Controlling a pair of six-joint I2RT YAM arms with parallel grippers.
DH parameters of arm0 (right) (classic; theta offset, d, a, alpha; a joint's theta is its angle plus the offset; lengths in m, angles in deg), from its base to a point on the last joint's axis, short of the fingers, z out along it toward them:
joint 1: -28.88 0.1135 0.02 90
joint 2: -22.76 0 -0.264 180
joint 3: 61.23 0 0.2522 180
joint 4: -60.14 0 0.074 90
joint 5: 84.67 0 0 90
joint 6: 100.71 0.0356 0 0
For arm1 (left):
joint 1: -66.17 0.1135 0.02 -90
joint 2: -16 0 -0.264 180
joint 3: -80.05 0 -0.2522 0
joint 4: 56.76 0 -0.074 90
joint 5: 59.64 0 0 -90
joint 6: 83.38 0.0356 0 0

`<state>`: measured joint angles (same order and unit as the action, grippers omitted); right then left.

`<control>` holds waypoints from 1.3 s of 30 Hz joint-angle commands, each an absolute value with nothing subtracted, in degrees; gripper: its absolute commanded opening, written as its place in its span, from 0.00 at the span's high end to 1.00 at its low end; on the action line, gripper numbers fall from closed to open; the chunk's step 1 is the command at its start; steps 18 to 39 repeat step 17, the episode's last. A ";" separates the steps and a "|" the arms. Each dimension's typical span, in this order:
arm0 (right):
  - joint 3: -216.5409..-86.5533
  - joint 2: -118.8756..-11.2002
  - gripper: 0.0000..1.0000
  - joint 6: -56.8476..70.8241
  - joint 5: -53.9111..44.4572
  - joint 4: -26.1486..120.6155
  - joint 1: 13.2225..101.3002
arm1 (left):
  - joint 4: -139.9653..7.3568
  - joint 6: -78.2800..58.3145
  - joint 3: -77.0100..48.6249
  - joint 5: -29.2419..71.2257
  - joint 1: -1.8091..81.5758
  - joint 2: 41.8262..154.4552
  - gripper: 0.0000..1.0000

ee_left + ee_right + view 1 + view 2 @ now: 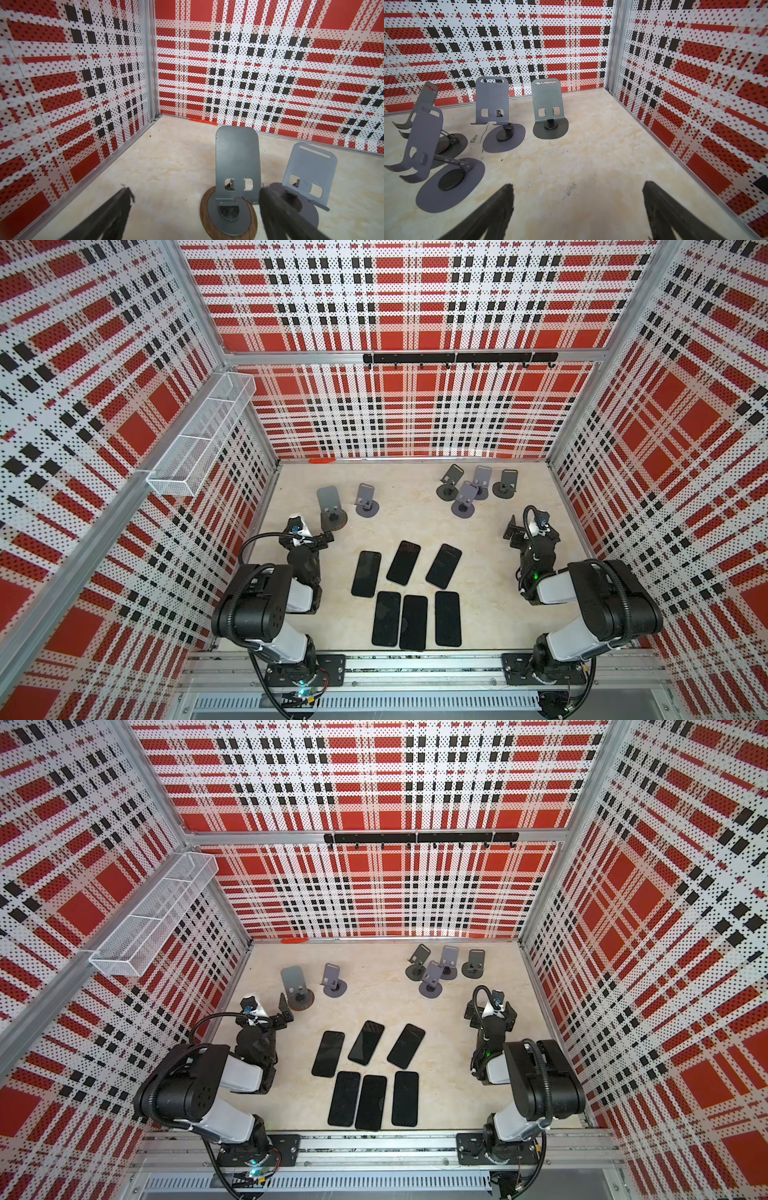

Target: Remove the phone from the phone stand

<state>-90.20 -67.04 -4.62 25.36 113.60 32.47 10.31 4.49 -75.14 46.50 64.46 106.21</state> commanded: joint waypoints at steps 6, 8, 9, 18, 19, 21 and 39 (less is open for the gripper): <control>-90.39 -67.65 0.00 -5.31 25.91 115.38 32.75 | 12.09 6.01 -75.21 49.98 62.96 106.48 0.02; -90.70 -67.72 0.00 -5.28 25.98 115.04 32.75 | 12.04 6.07 -75.25 49.92 62.94 106.43 0.02; -90.68 -67.69 0.00 -5.24 25.95 115.03 32.77 | 12.09 6.04 -75.22 49.96 62.98 106.43 0.02; -90.40 -67.50 0.00 -5.26 25.95 115.42 32.79 | 12.09 6.09 -75.29 49.92 62.93 106.36 0.02; -90.40 -67.50 0.00 -5.26 25.95 115.42 32.79 | 12.09 6.09 -75.29 49.92 62.93 106.36 0.02; -90.40 -67.50 0.00 -5.26 25.95 115.42 32.79 | 12.09 6.09 -75.29 49.92 62.93 106.36 0.02; -90.40 -67.50 0.00 -5.26 25.95 115.42 32.79 | 12.09 6.09 -75.29 49.92 62.93 106.36 0.02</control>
